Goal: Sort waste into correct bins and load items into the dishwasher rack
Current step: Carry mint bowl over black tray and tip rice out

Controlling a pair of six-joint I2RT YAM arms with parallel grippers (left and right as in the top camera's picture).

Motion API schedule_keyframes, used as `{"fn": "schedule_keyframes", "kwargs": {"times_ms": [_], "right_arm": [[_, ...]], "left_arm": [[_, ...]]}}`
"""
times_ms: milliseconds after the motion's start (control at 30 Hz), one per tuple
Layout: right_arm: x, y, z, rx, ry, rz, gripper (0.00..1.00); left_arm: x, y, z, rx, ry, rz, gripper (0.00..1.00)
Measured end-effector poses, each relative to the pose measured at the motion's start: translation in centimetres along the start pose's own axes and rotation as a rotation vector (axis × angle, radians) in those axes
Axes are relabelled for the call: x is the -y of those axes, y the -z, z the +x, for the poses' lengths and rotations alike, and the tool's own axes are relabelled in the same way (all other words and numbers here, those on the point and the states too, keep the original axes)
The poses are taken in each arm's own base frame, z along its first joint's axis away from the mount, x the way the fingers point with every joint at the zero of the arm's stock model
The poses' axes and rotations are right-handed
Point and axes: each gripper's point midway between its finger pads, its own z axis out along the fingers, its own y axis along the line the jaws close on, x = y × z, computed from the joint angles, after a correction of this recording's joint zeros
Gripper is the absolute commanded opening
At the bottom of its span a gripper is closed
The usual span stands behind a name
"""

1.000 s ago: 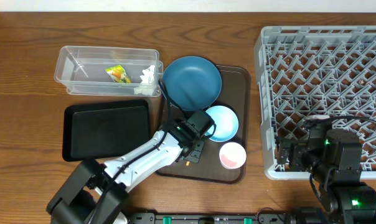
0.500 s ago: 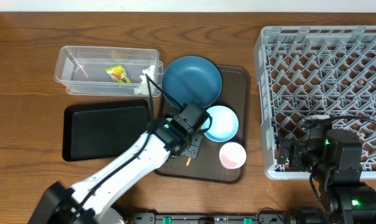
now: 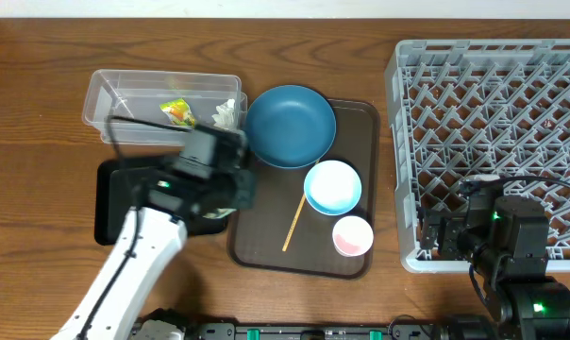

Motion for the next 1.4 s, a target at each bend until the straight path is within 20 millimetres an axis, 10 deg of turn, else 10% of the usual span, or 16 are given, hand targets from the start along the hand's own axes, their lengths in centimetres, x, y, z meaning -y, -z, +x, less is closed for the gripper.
{"fn": "schedule_keyframes", "kwargs": {"times_ms": [800,1400], "right_arm": [[0.0,0.0,0.0,0.000,0.000,0.000,0.99],[0.0,0.0,0.0,0.000,0.000,0.000,0.99]], "left_arm": [[-7.6,1.1,-2.3,0.038,0.427,0.663,0.06],[-10.4,6.1,-5.0,0.230,0.619,0.956,0.06]]}}
